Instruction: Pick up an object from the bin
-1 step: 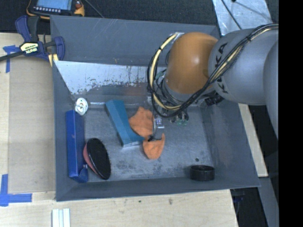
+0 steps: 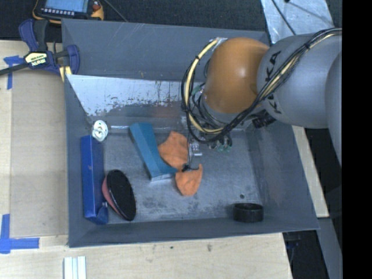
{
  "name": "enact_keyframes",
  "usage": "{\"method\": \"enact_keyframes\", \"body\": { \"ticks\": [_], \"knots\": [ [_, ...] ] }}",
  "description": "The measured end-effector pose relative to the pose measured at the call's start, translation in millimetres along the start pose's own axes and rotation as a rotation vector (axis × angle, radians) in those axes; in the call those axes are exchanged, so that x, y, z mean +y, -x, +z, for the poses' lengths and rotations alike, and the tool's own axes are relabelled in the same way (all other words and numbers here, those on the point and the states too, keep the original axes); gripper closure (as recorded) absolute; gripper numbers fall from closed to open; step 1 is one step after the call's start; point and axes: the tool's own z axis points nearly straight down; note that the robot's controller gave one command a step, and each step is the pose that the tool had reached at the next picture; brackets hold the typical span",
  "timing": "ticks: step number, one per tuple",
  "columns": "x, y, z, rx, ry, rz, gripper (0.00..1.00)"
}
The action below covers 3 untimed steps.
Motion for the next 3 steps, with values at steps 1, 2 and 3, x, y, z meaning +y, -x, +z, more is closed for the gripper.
{"method": "enact_keyframes", "body": {
  "ticks": [1,2,3],
  "knots": [
    [-12,-25.6,40,-0.008,0.001,0.105,0.0],
    [-11,-2.2,49,0.008,-0.002,0.126,0.0],
    [-18,-31.8,34,0.001,-0.001,0.197,0.0]
  ]
}}
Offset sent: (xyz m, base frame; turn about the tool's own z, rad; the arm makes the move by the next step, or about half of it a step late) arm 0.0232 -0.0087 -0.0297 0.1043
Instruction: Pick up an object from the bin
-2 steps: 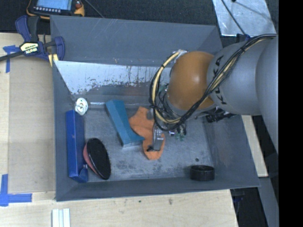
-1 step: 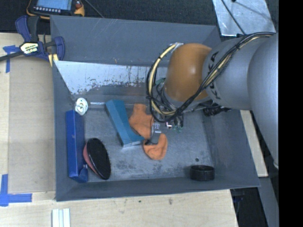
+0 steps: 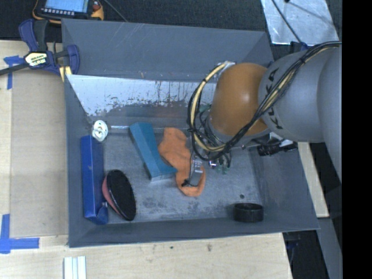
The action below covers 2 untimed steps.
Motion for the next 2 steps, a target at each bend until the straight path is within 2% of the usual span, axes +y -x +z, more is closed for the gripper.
{"method": "enact_keyframes", "body": {
  "ticks": [1,2],
  "knots": [
    [-37,-6.1,39,0.0,0.0,0.217,0.0],
    [-21,-22.9,39,0.0,0.0,0.01,1.0]
  ]
}}
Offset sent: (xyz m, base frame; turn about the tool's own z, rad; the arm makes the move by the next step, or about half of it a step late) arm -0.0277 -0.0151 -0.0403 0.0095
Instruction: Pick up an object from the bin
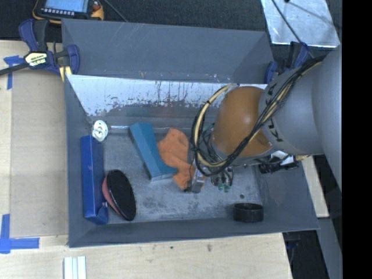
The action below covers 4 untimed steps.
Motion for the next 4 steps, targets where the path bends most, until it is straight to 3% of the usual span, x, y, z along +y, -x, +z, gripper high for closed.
{"method": "enact_keyframes", "body": {
  "ticks": [4],
  "knots": [
    [0,0.2,-16,-0.001,0.0,0.001,1.0]
  ]
}}
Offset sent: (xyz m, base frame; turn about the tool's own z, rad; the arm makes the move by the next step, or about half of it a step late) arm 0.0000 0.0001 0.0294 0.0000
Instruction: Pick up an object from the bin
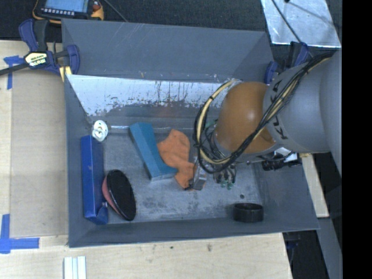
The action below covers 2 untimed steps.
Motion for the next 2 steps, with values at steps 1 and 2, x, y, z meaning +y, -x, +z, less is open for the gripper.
{"method": "enact_keyframes", "body": {
  "ticks": [1,2],
  "knots": [
    [0,-1.4,-9,0.006,-0.001,0.0,1.0],
    [-1,-1.7,-29,0.008,-0.002,0.0,1.0]
  ]
}}
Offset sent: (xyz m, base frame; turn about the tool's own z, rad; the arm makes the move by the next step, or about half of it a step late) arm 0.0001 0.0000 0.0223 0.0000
